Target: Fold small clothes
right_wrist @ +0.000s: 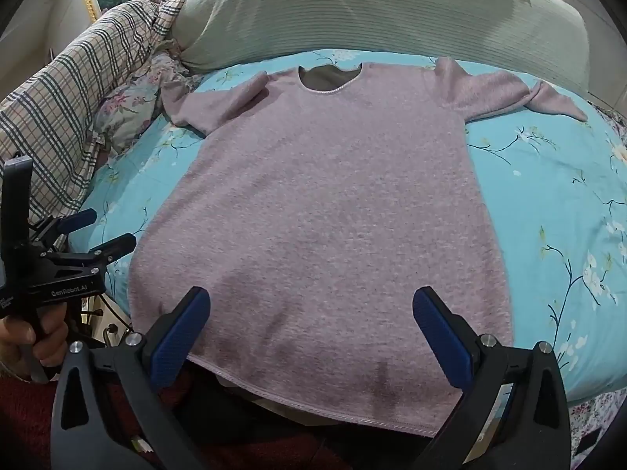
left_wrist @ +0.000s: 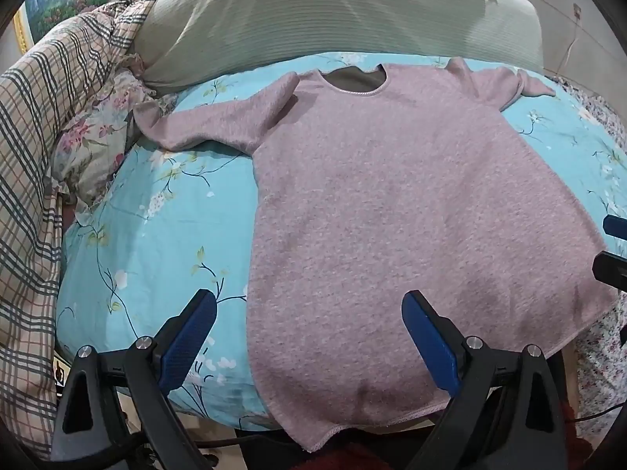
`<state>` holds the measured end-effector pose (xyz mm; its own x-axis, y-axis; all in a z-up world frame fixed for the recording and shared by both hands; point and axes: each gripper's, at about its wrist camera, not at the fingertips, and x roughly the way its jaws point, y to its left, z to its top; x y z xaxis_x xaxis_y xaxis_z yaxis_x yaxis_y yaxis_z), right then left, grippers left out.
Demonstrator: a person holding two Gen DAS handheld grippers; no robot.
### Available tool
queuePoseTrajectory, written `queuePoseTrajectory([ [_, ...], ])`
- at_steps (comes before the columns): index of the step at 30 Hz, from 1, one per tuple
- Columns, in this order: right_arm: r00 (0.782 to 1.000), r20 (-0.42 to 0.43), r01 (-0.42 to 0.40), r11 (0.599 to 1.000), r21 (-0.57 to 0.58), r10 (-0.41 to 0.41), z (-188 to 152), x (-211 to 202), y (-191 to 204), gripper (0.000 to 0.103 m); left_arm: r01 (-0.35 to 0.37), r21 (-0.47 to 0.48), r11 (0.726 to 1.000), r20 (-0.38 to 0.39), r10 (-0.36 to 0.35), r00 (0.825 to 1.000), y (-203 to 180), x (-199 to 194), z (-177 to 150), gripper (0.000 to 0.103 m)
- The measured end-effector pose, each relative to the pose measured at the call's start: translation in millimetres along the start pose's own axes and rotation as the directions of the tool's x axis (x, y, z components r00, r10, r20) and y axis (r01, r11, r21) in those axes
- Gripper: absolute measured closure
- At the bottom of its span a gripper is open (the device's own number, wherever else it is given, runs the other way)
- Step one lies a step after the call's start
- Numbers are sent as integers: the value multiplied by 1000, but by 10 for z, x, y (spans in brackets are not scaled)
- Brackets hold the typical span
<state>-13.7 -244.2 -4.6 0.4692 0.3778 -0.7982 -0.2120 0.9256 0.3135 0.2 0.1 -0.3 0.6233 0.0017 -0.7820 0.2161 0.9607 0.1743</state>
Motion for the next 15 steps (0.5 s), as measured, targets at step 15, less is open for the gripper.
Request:
queuePoseTrajectory([
  [15,1000,6,-8,1000,19,8,-62,63,-33,0,-9,1,1000,-2,9,1000,20,29,-8,7],
])
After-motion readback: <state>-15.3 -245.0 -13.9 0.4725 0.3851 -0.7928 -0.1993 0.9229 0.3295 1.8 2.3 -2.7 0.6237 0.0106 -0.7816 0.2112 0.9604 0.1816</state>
